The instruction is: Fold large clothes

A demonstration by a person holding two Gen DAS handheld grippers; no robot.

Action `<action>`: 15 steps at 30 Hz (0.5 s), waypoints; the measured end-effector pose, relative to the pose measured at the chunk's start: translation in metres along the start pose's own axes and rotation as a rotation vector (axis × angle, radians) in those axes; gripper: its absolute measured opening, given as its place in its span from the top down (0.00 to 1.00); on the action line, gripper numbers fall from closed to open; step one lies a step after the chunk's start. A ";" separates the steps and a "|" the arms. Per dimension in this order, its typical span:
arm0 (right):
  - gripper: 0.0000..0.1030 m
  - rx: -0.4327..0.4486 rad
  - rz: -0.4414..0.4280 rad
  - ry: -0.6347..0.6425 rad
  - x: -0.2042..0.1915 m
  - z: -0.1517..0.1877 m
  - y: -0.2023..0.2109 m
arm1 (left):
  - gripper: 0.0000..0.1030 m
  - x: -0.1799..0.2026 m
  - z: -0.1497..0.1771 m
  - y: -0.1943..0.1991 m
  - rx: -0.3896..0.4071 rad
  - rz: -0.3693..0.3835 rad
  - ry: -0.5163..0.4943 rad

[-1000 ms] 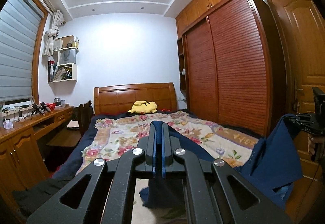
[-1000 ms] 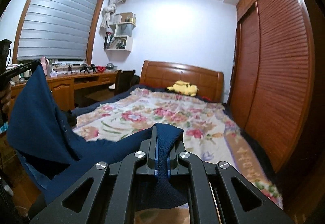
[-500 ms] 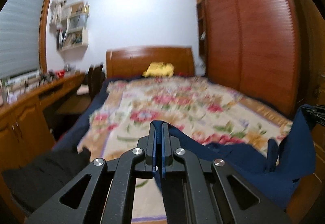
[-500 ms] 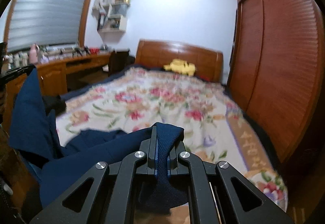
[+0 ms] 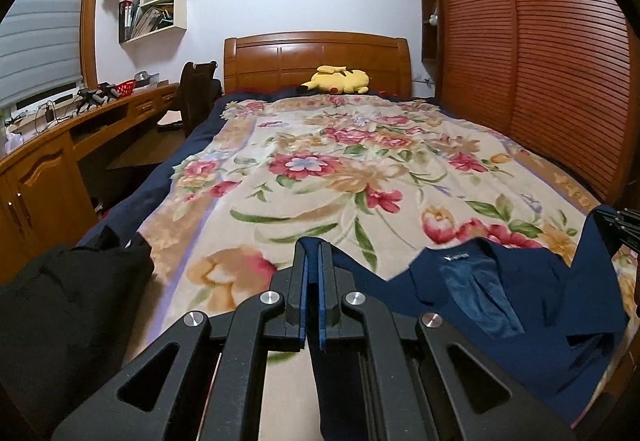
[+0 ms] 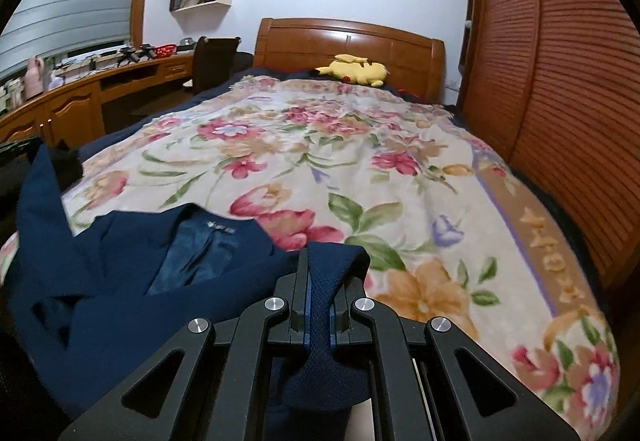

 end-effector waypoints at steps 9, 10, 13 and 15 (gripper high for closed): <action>0.95 -0.008 0.043 -0.011 0.005 -0.036 -0.079 | 0.96 0.009 -0.028 -0.044 0.008 0.030 0.022; 0.95 -0.015 0.048 -0.006 0.003 -0.037 -0.085 | 0.92 0.010 -0.027 -0.048 0.001 0.031 0.021; 0.95 -0.068 0.032 0.003 -0.003 -0.028 -0.111 | 0.78 0.012 -0.017 -0.051 -0.007 0.037 0.020; 0.95 -0.109 0.023 0.019 -0.009 -0.018 -0.122 | 0.58 0.015 -0.008 -0.048 -0.008 0.053 0.010</action>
Point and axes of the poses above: each gripper's, at about its wrist camera, not at the fingertips, and y roughly against the way its jaws point, x to its right, z to its underside, the point moved 3 cm from there along -y, roughly the way its jaws point, and after that the axes turned 7 degrees about y, right-handed, at the moved point
